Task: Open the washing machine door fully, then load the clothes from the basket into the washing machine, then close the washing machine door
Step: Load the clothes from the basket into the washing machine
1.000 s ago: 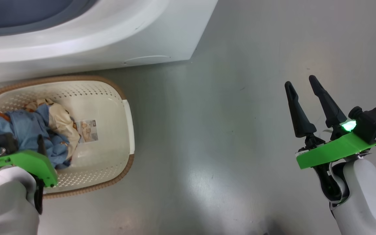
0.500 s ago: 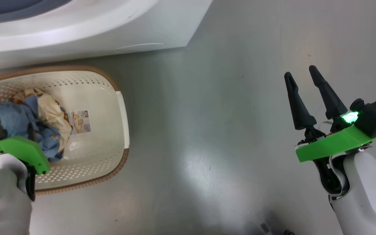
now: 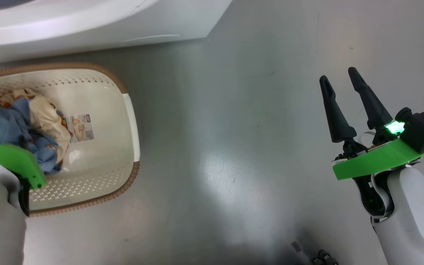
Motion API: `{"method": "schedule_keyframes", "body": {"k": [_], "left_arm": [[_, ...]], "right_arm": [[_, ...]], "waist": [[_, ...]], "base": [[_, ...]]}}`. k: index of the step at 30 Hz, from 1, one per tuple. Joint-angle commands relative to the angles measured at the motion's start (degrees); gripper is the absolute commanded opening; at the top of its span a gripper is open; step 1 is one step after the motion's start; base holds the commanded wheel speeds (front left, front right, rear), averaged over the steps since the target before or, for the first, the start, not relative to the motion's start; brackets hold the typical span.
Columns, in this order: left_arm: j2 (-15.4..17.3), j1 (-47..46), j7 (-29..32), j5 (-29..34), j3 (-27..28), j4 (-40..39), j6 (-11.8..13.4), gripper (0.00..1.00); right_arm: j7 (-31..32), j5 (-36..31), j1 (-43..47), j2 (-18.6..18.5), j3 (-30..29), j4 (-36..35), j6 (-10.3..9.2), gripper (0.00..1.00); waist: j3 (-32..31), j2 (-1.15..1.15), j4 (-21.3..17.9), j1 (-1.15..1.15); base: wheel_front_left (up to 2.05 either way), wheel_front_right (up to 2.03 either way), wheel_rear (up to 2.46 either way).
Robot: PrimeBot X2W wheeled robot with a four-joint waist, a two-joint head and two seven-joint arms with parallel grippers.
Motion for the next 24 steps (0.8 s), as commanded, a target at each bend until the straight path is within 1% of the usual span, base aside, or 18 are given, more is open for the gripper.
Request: {"method": "schedule_keyframes", "body": {"k": [1, 9, 10, 11, 12, 13, 18, 24], "left_arm": [[3.3, 0.3, 0.2, -0.3, 0.9, -0.3, 0.4, 1.00], [3.6, -0.7, 1.8, -0.9, 0.4, -0.3, 0.5, 1.00], [3.7, -0.7, 2.1, -1.1, 0.4, -0.3, 0.5, 0.95], [3.7, -0.8, 2.5, -1.2, 0.4, -0.3, 0.4, 0.44], [3.8, -0.9, 2.7, -1.4, 0.4, -0.3, 0.3, 0.18], [3.8, -0.9, 2.7, -1.5, 0.5, -0.3, 0.2, 0.00], [3.5, -0.8, 2.4, -2.2, 0.5, -0.3, -0.3, 0.00], [2.3, 0.7, -0.2, -3.7, 1.1, -0.3, -0.9, 0.00]], "right_arm": [[-0.4, -0.1, 0.4, 0.0, 1.2, -1.5, 0.09, 1.00], [-0.4, -0.2, -0.2, 0.1, 1.4, -1.9, 0.09, 1.00], [-0.4, -0.2, -0.3, 0.1, 1.4, -1.9, 0.09, 1.00], [-0.4, -0.2, -0.4, 0.1, 1.4, -1.9, 0.09, 1.00], [-0.4, -0.2, -0.5, 0.2, 1.4, -1.8, 0.09, 1.00], [-0.4, -0.2, -0.6, 0.2, 1.4, -1.8, 0.09, 1.00], [-0.4, -0.2, -0.6, 0.1, 1.2, -1.4, 0.09, 1.00], [-0.4, -0.1, -0.4, -0.2, 1.1, -0.8, 0.09, 1.00]], "waist": [[0.6, 0.00, -0.1, 0.00], [2.1, 0.00, -0.2, 0.00], [2.2, 0.00, -0.3, 0.00], [2.2, 0.00, -0.3, 0.00], [2.2, 0.00, -0.3, 0.00], [2.2, 0.00, -0.3, 0.00], [1.2, 0.00, 0.1, 0.00], [-1.6, 0.00, 1.1, 0.00]], "base": [[0.00, 0.00, 0.00], [0.00, 0.00, 0.00], [0.00, 0.00, 0.00], [0.00, 0.00, 0.00], [0.00, 0.00, 0.00], [0.00, 0.00, 0.00], [0.00, 0.00, 0.00], [0.00, 0.00, 0.00]]}}
